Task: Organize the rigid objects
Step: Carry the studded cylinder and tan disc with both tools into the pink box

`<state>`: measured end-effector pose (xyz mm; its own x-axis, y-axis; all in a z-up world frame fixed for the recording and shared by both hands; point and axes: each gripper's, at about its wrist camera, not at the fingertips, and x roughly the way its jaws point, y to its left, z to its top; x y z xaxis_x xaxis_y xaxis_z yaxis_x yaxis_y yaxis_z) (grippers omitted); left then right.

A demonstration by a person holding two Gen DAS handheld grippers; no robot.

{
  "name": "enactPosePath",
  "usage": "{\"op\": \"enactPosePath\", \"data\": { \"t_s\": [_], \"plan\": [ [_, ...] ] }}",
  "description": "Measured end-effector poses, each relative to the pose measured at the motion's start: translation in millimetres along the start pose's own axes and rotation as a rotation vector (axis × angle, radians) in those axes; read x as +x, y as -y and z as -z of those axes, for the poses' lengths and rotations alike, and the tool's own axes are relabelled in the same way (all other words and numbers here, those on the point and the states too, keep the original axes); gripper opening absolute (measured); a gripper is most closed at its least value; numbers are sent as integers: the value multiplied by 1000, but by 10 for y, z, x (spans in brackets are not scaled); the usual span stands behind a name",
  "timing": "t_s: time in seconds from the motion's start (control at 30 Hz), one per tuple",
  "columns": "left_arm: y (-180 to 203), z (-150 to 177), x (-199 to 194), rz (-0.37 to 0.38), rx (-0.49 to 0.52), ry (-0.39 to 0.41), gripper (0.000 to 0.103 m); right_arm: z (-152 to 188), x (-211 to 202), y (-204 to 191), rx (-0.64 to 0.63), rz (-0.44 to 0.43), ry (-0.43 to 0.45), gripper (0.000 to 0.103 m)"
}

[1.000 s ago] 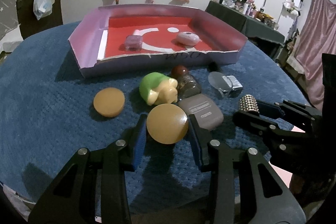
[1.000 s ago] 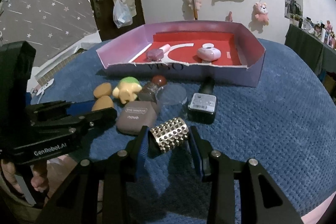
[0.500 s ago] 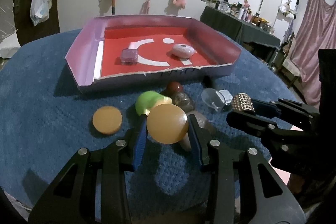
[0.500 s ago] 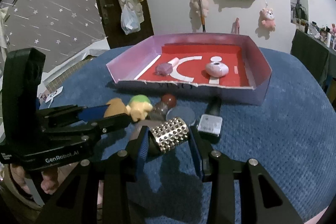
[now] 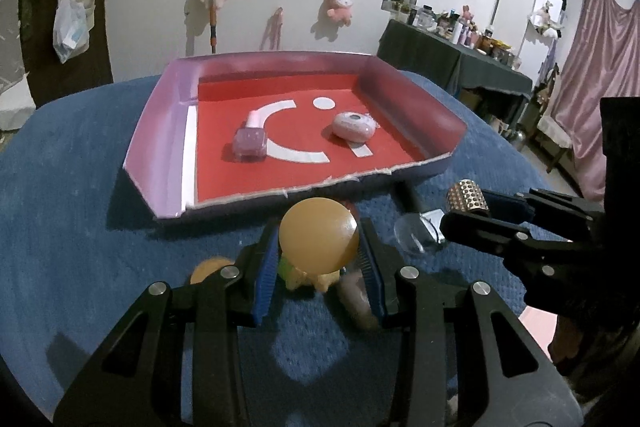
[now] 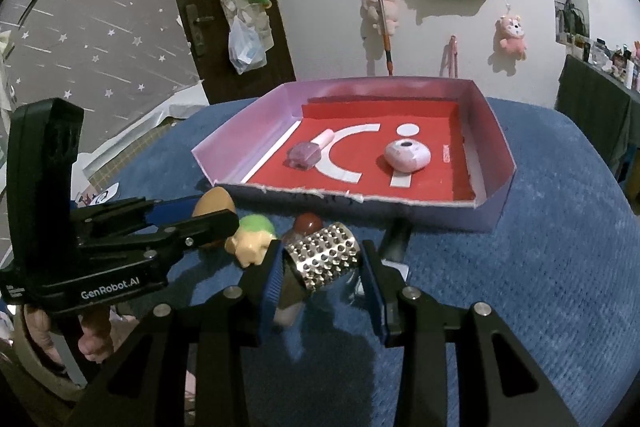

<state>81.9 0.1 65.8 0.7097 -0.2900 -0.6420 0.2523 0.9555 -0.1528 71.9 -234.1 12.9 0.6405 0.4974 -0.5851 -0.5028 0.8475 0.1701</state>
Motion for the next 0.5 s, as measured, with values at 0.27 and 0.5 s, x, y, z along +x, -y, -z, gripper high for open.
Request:
{"op": "enactPosePath", "data": {
  "t_s": [0.27,0.5],
  "plan": [
    [-124,-310,133,2,-3,-4,36,-299,39,97,-30,5,19,40],
    [-191,-442,358,-32,20,-37,36,-472,214,204,-38,19,-4,40]
  ]
}}
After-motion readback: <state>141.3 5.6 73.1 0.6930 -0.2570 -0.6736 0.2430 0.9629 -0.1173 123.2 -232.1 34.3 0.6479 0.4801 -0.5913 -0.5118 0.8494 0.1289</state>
